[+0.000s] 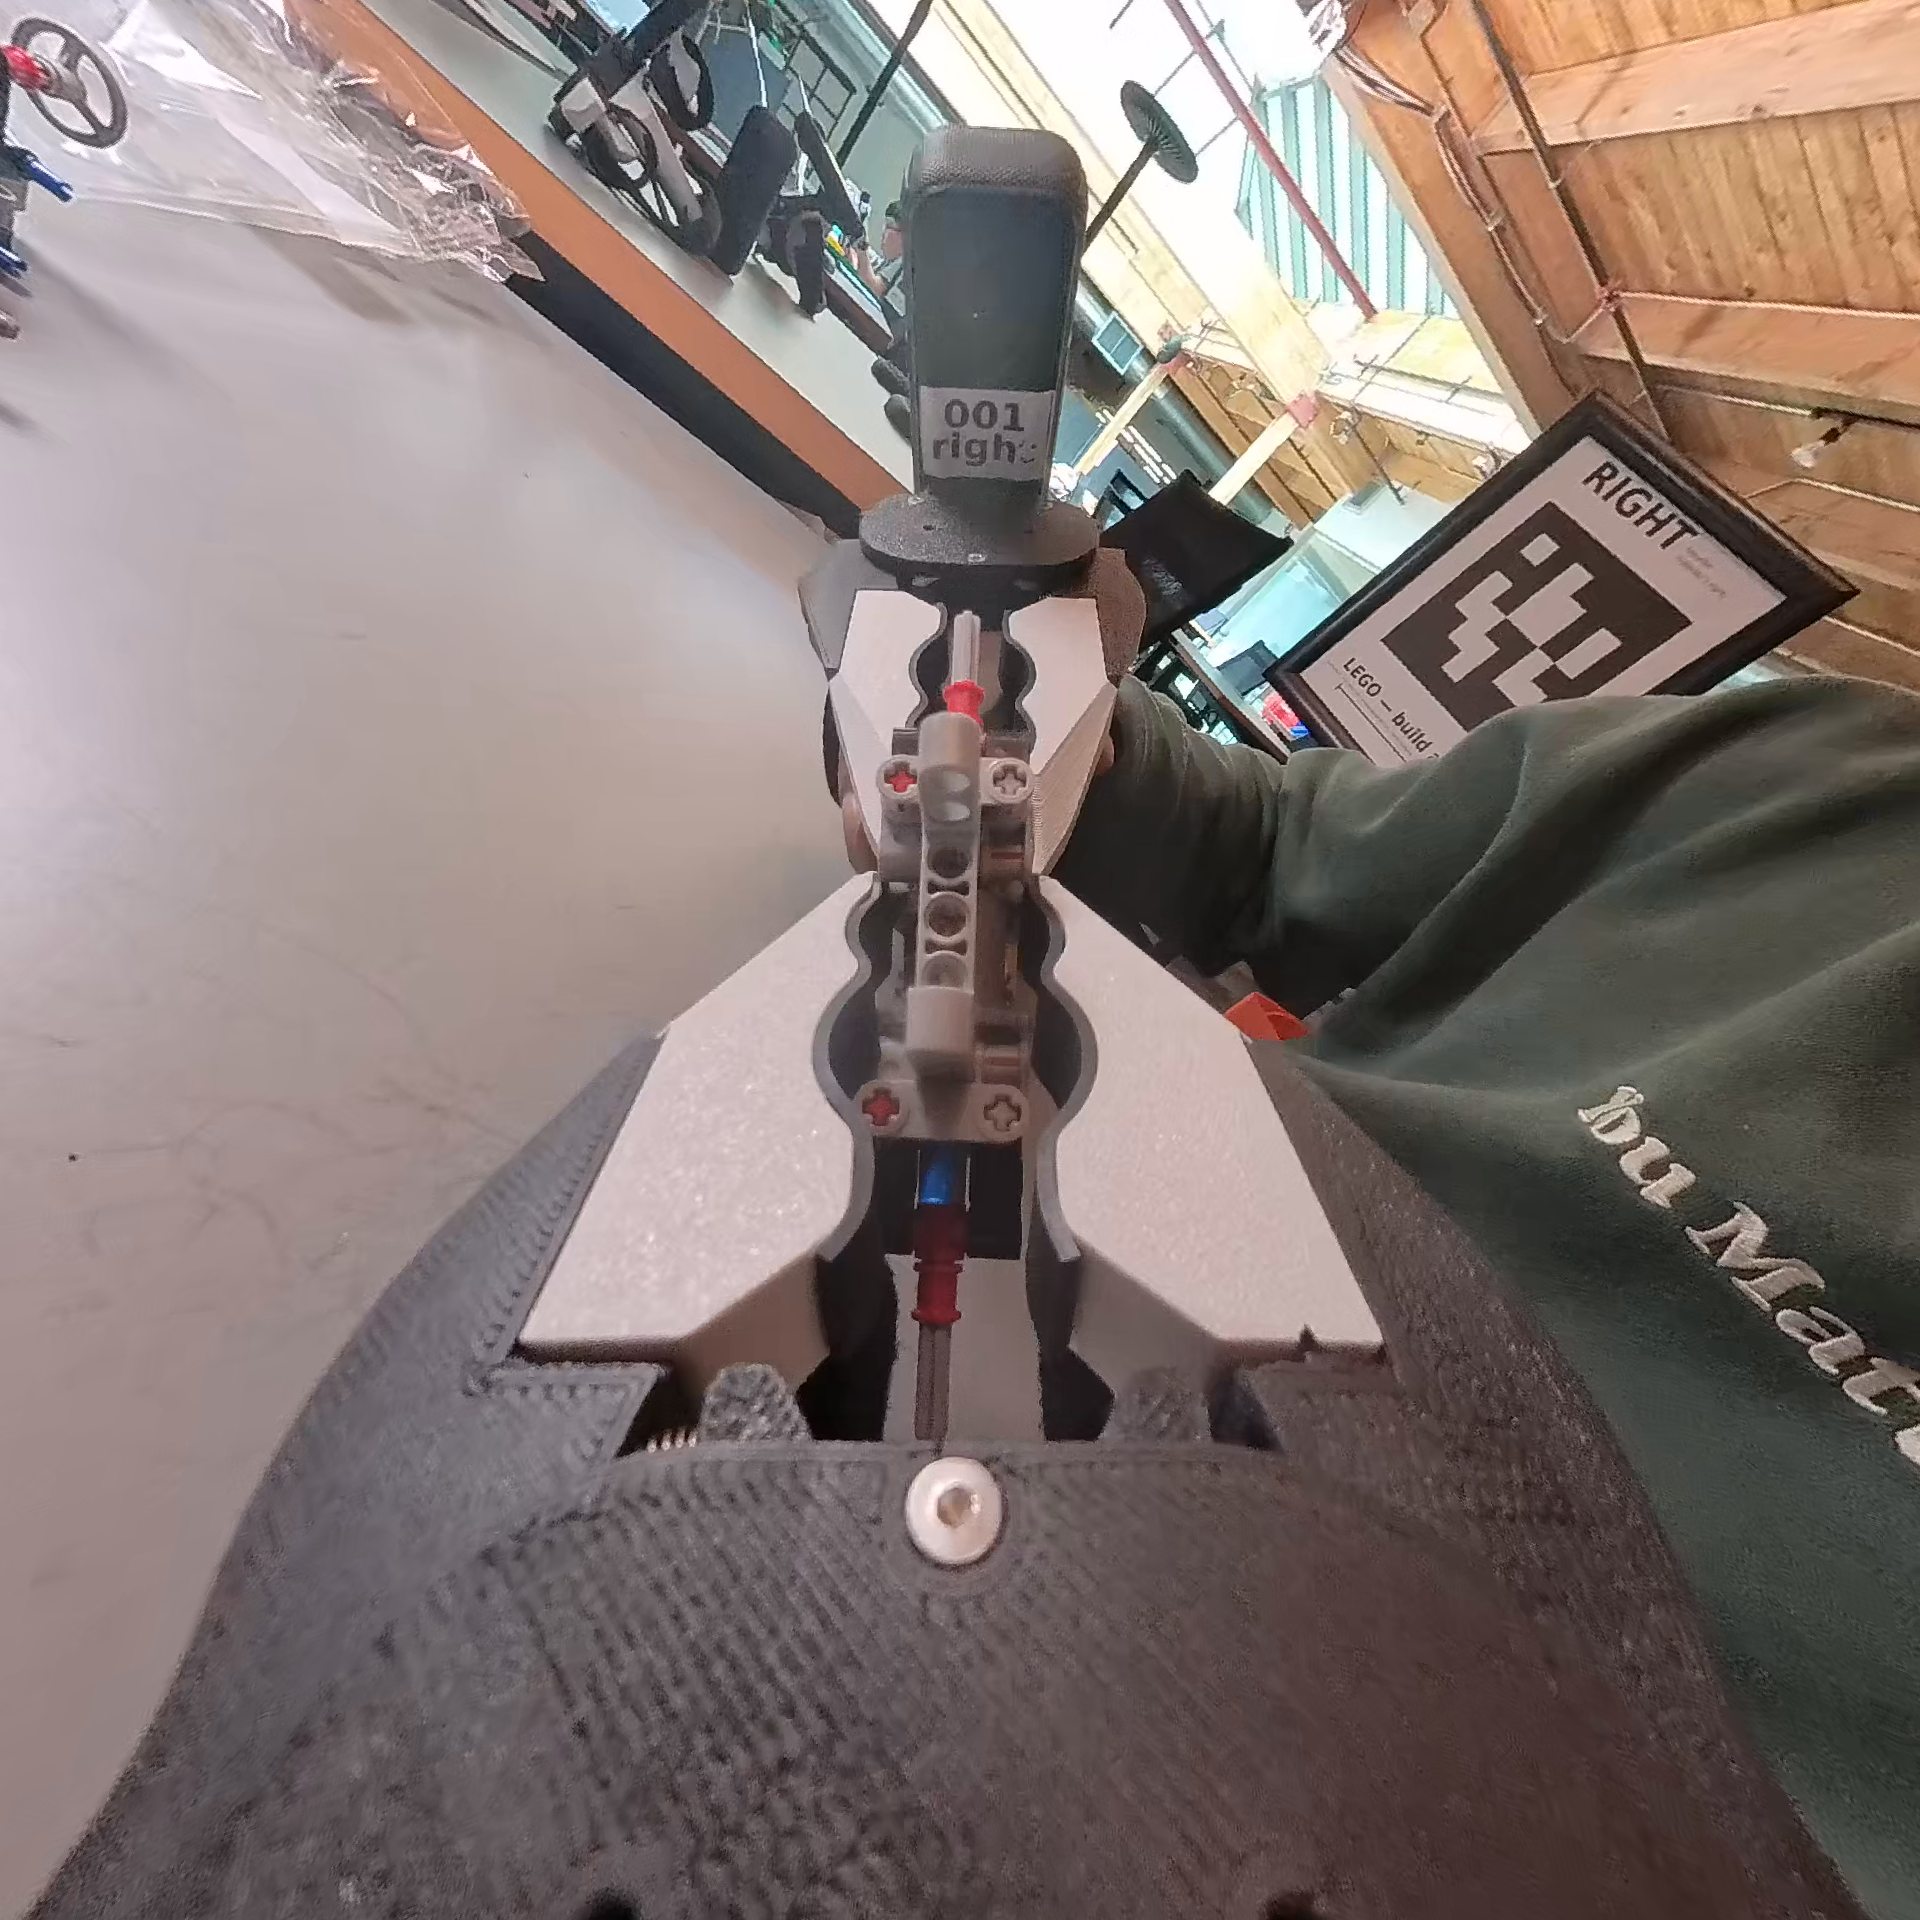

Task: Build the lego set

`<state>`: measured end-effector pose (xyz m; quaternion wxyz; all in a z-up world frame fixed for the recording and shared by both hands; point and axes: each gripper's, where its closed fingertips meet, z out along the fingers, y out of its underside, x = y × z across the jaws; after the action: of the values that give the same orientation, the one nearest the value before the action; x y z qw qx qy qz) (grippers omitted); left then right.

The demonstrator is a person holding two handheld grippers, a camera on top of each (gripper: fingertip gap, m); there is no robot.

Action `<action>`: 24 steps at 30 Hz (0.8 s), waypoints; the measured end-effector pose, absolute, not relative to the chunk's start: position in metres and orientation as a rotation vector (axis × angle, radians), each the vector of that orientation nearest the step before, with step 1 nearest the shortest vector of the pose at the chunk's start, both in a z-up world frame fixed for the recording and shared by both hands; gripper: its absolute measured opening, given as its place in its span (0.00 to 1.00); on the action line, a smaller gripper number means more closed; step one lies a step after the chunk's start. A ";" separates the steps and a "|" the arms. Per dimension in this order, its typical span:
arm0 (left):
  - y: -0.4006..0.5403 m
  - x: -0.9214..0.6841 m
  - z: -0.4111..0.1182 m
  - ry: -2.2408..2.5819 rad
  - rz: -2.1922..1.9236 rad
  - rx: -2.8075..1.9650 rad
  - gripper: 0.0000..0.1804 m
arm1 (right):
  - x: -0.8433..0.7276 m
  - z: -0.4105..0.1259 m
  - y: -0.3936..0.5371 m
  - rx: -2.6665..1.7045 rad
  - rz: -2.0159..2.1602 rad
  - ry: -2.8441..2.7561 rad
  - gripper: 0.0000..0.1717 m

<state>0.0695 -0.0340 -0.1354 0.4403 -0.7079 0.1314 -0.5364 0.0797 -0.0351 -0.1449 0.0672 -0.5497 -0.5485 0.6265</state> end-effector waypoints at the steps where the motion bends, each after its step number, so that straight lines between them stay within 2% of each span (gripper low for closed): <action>1: -0.033 0.069 -0.135 0.314 -1.339 -1.758 0.13 | 0.080 -0.145 -0.035 -1.669 1.916 -1.637 0.13; 11: -0.028 0.066 -0.133 0.136 -1.461 -1.763 0.13 | 0.077 -0.140 -0.031 -1.790 2.222 -1.449 0.13; 24: -0.024 0.060 -0.137 0.084 -1.453 -1.780 0.13 | 0.073 -0.144 -0.030 -1.792 2.211 -1.445 0.13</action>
<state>0.0603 -0.0243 -0.1367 0.4087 -0.7066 0.0335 -0.5767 0.0730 -0.0295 -0.1443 -0.0251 -0.5612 -0.4526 0.6925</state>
